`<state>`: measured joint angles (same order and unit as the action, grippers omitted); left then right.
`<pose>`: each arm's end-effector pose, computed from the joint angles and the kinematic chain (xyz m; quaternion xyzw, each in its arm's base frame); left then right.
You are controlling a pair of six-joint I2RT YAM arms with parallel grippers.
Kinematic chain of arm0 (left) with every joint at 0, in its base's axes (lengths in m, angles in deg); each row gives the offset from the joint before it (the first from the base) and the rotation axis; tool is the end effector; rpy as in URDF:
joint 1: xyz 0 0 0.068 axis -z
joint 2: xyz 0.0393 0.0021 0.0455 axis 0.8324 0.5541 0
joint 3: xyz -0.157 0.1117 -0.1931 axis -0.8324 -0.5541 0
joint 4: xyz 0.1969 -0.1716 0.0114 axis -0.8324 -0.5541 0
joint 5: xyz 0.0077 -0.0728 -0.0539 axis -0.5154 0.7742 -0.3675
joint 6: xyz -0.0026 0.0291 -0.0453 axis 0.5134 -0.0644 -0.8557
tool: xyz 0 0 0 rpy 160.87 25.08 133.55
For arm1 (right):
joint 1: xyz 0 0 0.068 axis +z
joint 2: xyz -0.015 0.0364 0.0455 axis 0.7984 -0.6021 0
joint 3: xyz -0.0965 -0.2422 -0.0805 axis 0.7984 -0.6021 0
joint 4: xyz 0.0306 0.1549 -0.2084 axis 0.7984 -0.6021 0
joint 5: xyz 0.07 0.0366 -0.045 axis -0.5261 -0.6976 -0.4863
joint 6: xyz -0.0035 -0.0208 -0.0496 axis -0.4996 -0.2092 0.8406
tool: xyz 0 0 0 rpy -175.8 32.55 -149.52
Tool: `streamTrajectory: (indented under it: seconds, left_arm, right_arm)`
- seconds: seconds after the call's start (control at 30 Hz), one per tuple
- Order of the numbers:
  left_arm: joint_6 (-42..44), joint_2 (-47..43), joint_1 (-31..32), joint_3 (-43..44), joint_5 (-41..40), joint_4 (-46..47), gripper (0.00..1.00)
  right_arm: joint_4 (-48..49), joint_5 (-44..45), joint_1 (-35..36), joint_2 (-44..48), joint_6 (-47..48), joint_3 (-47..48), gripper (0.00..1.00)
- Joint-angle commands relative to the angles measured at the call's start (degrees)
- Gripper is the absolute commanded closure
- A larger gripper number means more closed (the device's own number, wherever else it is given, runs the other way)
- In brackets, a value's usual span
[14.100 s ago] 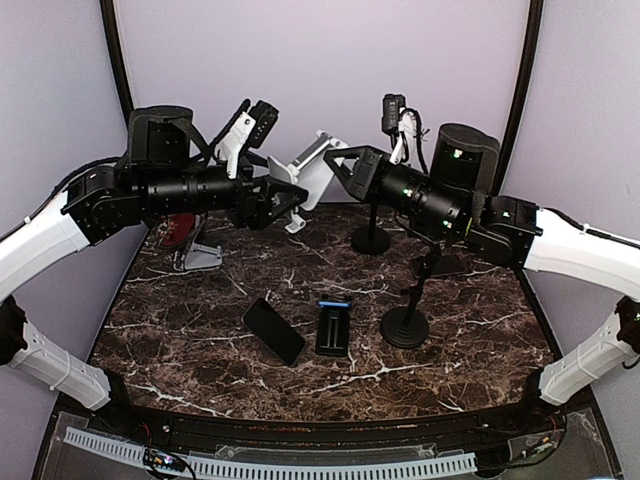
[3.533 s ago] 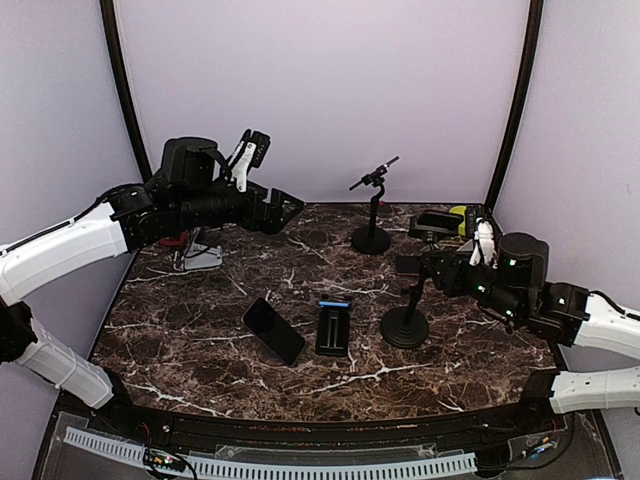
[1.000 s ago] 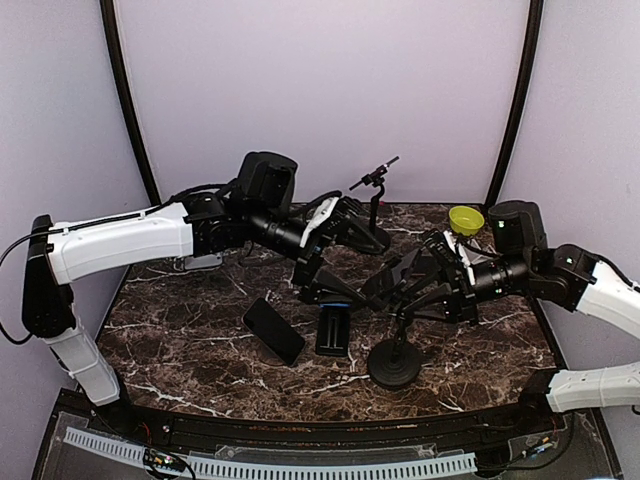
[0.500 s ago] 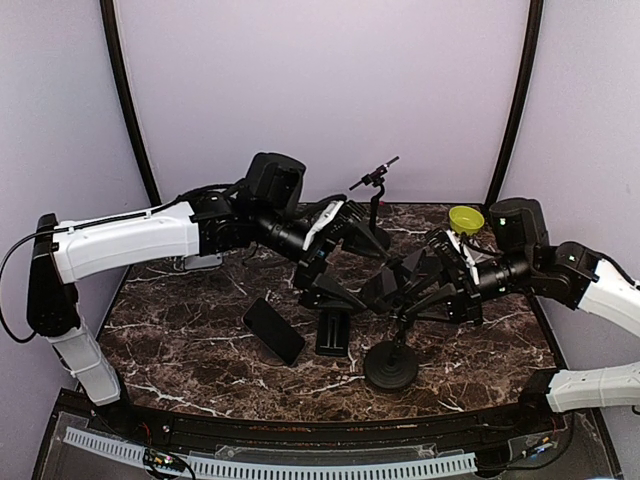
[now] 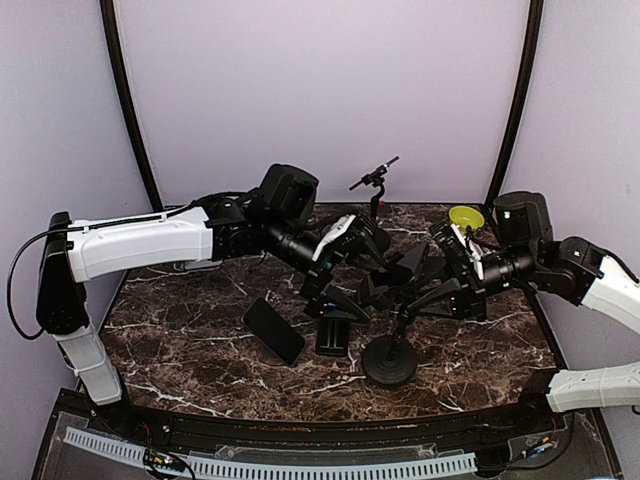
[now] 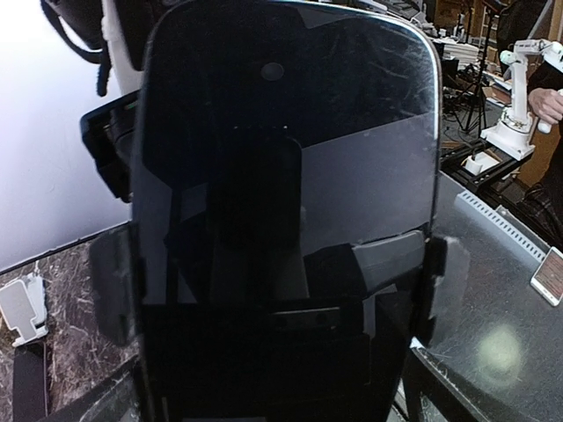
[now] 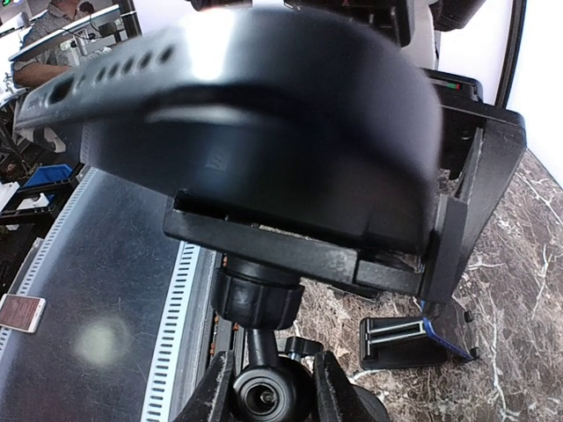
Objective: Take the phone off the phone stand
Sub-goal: Pass from the right arm to the left
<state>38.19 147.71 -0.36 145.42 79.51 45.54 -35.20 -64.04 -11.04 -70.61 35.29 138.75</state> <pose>0.2025 -0.3531 0.3344 0.6875 0.3806 -0.5002 0.3636 0.1260 0.1490 0.3324 -0.5615 0.5840 0.4475 0.3787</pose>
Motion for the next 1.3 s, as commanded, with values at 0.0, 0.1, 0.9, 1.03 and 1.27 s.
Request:
streamTrajectory:
  seconds: [0.0, 0.1, 0.9, 1.03, 1.27]
  left_arm:
    - [-0.5, -1.1, 1.2, 1.2, 2.9, -0.3, 0.01]
    - [-0.9, -1.3, 1.4, 1.3, 3.9, 0.2, 0.04]
    - [-10.6, -3.6, 1.7, -7.9, -2.2, 21.7, 0.43]
    - [-15.2, -3.1, 1.6, -11.1, -4.7, 29.3, 0.43]
    - [-22.2, -3.0, 1.9, -14.9, -12.6, 40.4, 0.44]
  right_arm:
    - [8.1, -3.2, -0.2, 0.8, 1.3, 3.4, 1.0]
    - [8.3, -3.2, -0.2, 0.9, 1.3, 3.3, 1.0]
    - [7.8, 15.0, -1.7, 5.6, -1.4, 1.3, 0.48]
    - [7.6, 19.2, -1.8, 6.2, -1.6, 0.7, 0.43]
    - [9.7, 26.2, -1.9, 10.4, -6.6, -0.7, 0.34]
